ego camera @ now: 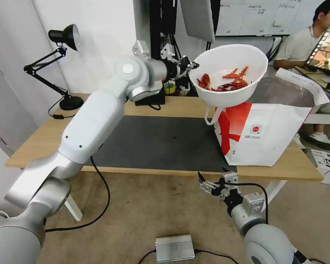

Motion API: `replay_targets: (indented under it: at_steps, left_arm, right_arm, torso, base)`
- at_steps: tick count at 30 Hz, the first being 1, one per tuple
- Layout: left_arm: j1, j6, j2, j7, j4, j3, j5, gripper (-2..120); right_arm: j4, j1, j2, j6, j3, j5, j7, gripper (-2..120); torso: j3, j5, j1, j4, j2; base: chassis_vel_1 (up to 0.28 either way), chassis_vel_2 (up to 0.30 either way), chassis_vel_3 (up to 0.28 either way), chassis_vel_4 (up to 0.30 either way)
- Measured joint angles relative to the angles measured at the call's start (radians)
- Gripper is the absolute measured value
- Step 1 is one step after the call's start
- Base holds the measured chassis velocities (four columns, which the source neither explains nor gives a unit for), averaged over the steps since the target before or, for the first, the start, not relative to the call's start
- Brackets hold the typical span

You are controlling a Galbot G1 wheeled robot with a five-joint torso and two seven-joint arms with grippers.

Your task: Pick up the trash from the table and place it into the takeout bag.

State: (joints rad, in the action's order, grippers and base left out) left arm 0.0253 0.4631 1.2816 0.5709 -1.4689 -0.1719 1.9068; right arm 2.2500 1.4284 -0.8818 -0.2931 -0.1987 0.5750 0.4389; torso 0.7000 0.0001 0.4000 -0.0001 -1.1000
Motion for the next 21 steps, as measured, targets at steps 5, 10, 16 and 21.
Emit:
replay_targets:
  at_steps: [5,10,16,21]
  left_arm:
    - [0.008,-0.016,0.017,0.000,0.022,-0.008,-0.003,0]
    - [0.021,-0.034,0.059,0.032,0.057,-0.014,-0.006,0]
    - [0.027,-0.037,0.091,0.054,0.082,-0.015,-0.010,0]
    - [0.040,-0.066,0.139,0.107,0.120,-0.016,-0.016,0]
  right_arm:
    - [0.000,0.000,0.000,0.000,0.000,0.000,0.000,100]
    - [0.000,0.000,0.000,0.000,0.000,0.000,0.000,100]
    - [0.000,0.000,0.000,0.000,0.000,0.000,0.000,100]
    - [0.000,0.000,0.000,0.000,0.000,0.000,0.000,100]
  torso:
    - [0.000,0.0000,0.000,0.0001,0.000]
    - [0.000,0.0000,0.000,0.0000,0.000]
    - [0.000,0.0000,0.000,0.0000,0.000]
    - [0.000,0.0000,0.000,0.0001,0.000]
  base:
    - [0.000,0.000,0.000,0.000]
    - [0.000,0.000,0.000,0.000]
    - [0.000,0.000,0.000,0.000]
    - [0.000,0.000,0.000,0.000]
